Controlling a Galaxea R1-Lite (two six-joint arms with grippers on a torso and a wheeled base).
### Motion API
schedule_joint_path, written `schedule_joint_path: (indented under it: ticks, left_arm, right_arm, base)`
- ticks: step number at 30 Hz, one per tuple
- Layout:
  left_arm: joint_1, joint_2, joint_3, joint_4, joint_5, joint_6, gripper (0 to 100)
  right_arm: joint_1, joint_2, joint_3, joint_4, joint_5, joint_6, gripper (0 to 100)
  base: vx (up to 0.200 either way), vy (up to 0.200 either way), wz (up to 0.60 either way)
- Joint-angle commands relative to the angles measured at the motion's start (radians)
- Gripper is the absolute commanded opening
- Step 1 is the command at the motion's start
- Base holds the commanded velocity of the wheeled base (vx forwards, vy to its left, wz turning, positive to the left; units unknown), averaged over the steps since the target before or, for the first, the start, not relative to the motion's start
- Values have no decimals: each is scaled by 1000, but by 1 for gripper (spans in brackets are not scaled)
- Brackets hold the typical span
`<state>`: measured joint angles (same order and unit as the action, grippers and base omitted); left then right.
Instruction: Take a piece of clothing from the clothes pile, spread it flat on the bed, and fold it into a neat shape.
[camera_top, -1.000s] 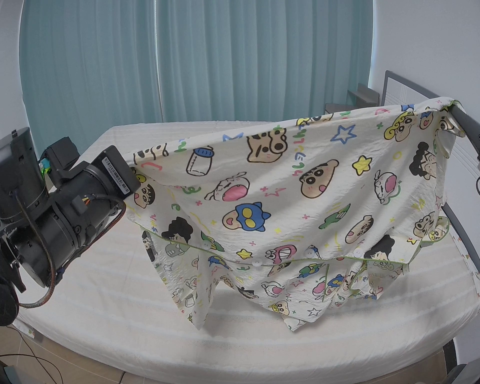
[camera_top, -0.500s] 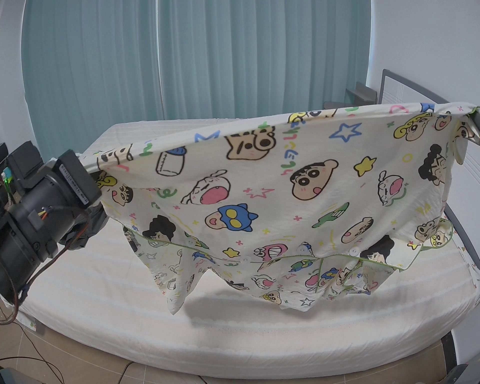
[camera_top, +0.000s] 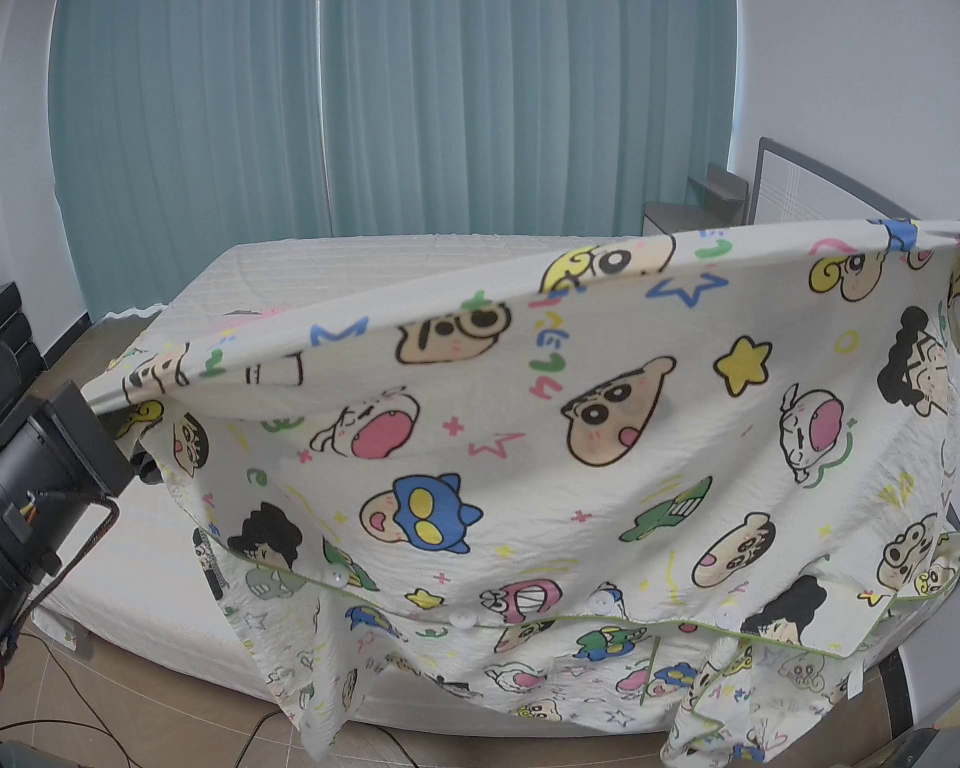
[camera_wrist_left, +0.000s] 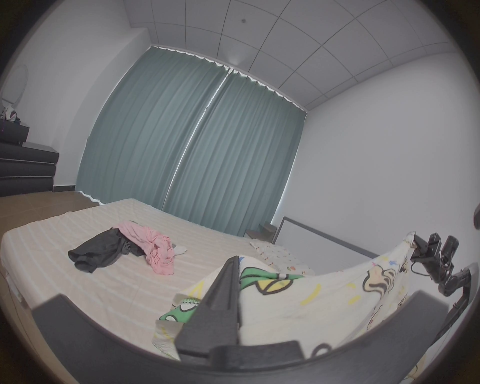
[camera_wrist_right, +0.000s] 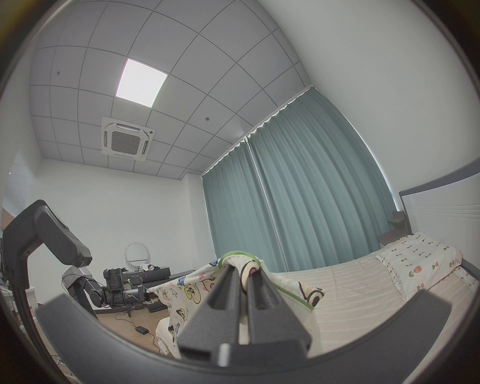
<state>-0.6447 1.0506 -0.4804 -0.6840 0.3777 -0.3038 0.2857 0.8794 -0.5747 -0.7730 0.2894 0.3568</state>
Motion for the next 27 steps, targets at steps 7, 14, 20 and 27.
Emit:
schedule_joint_path:
  ticks: [7, 14, 20, 27]
  left_arm:
    - [0, 91, 103, 8, 0, -54, 0]
    - [7, 243, 92, 6, -2, -158, 0]
    - [30, 374, 8, 0, -5, -199, 0]
    - [91, 557, -127, -5, -5, -201, 0]
  right_arm:
    - [-63, 113, 38, 3, -1, -1, 0]
    - [-102, 216, 101, -6, -1, -12, 0]
    - [-145, 306, 102, -14, -3, -30, 0]
    - [-166, 438, 113, -111, 2, -48, 0]
  base:
    - [0, 0, 0]
    - [0, 0, 0]
    - [100, 0, 0]
    - [200, 0, 0]
